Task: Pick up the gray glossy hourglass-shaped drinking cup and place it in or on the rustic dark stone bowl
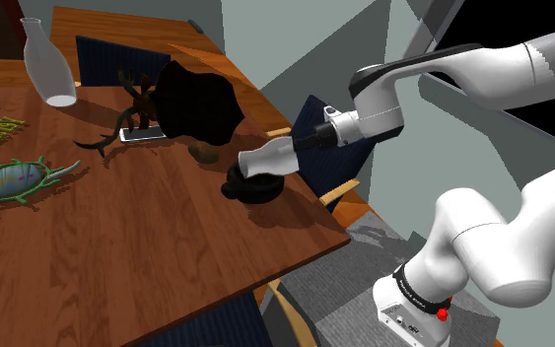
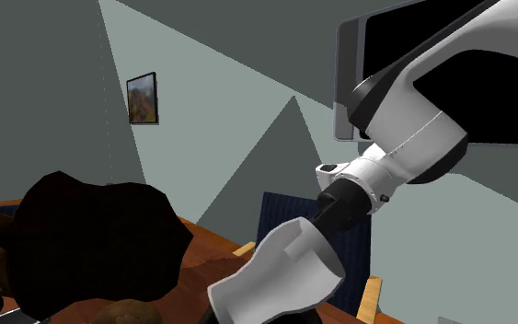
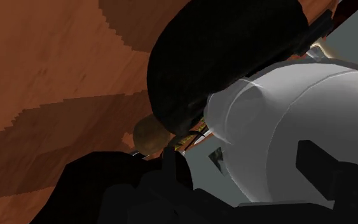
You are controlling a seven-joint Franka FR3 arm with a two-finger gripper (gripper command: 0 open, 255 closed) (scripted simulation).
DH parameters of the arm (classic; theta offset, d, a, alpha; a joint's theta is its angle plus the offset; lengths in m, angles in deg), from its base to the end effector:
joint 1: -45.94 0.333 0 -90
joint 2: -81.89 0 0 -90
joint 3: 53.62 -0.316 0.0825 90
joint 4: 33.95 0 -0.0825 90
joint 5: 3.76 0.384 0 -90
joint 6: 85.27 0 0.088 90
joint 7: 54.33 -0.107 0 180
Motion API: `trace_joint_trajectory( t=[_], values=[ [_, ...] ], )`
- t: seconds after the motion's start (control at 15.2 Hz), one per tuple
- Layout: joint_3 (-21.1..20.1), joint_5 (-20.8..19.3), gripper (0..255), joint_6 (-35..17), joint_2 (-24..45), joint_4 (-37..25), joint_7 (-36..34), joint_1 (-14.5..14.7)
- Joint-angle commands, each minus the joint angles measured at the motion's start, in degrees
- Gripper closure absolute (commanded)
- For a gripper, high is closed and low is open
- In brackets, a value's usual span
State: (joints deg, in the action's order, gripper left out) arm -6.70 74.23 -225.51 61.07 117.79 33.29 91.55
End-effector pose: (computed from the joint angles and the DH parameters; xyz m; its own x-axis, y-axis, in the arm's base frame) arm 0.4159 0.0055 0.3325 0.7397 0.0101 0.6729 0.5286 -0.6275 -0.5717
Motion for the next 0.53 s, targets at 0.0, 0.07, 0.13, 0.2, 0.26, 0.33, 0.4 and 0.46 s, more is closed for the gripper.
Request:
trace_joint_trajectory(
  t=[0.0, 0.07, 0.13, 0.2, 0.26, 0.33, 0.4, 0.46],
  values=[
    [-0.61, -5.10, 0, -0.11, -3.45, 1.39, -2.94, -2.91],
    [-1.06, -8.48, 0, 0.22, -5.61, 2.22, -5.01, -5.13],
    [-1.49, -11.04, 0, 0.73, -7.17, 2.78, -6.59, -7.03],
    [-1.59, -10.98, 0, 0.79, -7.11, 2.78, -6.56, -7.13],
    [-1.61, -10.96, 0, 0.81, -7.10, 2.78, -6.55, -7.16],
    [-1.62, -10.96, 0, 0.81, -7.09, 2.77, -6.55, -7.17],
    [-1.62, -10.96, 0, 0.81, -7.09, 2.78, -6.55, -7.17],
    [-1.62, -10.96, 0, 0.81, -7.09, 2.77, -6.55, -7.17]
  ],
)
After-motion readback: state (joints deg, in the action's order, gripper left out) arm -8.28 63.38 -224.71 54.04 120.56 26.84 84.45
